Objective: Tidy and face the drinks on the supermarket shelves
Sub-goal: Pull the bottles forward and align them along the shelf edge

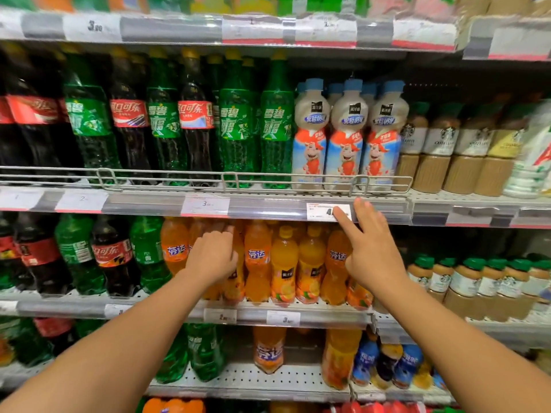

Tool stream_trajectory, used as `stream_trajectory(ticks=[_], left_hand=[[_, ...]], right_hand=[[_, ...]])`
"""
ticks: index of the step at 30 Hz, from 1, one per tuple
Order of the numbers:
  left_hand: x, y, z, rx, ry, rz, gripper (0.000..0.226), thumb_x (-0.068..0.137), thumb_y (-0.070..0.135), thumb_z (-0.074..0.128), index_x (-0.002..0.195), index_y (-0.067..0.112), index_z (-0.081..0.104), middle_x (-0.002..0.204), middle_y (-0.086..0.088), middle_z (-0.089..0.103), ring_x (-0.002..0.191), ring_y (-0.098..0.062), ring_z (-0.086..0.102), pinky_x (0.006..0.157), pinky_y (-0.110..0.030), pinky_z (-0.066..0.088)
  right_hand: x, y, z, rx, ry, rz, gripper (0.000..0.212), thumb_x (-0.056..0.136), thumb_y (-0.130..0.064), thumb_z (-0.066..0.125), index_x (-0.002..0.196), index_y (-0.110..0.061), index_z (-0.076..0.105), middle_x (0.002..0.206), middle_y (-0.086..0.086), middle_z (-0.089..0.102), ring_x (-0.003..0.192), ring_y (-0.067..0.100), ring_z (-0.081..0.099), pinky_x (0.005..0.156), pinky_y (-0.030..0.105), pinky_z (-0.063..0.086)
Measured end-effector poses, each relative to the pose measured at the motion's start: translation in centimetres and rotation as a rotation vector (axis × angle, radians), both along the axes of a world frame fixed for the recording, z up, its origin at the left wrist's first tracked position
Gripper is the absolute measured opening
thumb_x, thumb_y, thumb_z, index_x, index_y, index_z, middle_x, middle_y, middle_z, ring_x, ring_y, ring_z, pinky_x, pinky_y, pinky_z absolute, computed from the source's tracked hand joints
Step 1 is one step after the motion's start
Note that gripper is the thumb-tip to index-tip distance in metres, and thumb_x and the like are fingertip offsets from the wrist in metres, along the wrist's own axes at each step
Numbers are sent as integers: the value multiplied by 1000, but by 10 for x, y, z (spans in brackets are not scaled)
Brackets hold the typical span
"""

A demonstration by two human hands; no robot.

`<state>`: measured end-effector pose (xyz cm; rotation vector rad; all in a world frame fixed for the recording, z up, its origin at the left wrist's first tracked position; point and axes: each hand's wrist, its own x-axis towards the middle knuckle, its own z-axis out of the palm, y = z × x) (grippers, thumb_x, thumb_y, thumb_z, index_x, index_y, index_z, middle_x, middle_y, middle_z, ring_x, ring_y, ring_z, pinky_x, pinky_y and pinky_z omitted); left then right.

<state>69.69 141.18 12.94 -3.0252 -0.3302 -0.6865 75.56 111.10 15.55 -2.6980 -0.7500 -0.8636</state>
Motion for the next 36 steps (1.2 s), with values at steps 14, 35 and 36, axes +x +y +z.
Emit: stream_trajectory(ticks=[14, 35, 36], left_hand=[[-3, -5, -17, -562, -144, 48, 26, 86, 36, 69, 88, 13, 59, 91, -6, 56, 87, -26, 57, 69, -35, 45], [-31, -19, -40, -826, -308, -50, 20, 81, 38, 75, 84, 29, 57, 80, 11, 64, 77, -5, 59, 62, -26, 45], [-34, -20, -42, -836, -323, -50, 19, 81, 36, 75, 85, 29, 58, 81, 10, 64, 78, -6, 59, 64, -27, 46]], right_hand=[[-22, -40, -51, 276, 163, 263, 52, 83, -4, 47, 134, -10, 55, 147, 4, 43, 139, 17, 34, 114, 36, 29], [52, 13, -21, 573, 490, -116, 35, 85, -46, 66, 105, -17, 58, 77, 2, 64, 68, 23, 62, 61, 31, 47], [48, 10, -25, 609, 496, -84, 32, 86, -46, 64, 103, -20, 57, 73, 1, 66, 59, 20, 65, 59, 32, 51]])
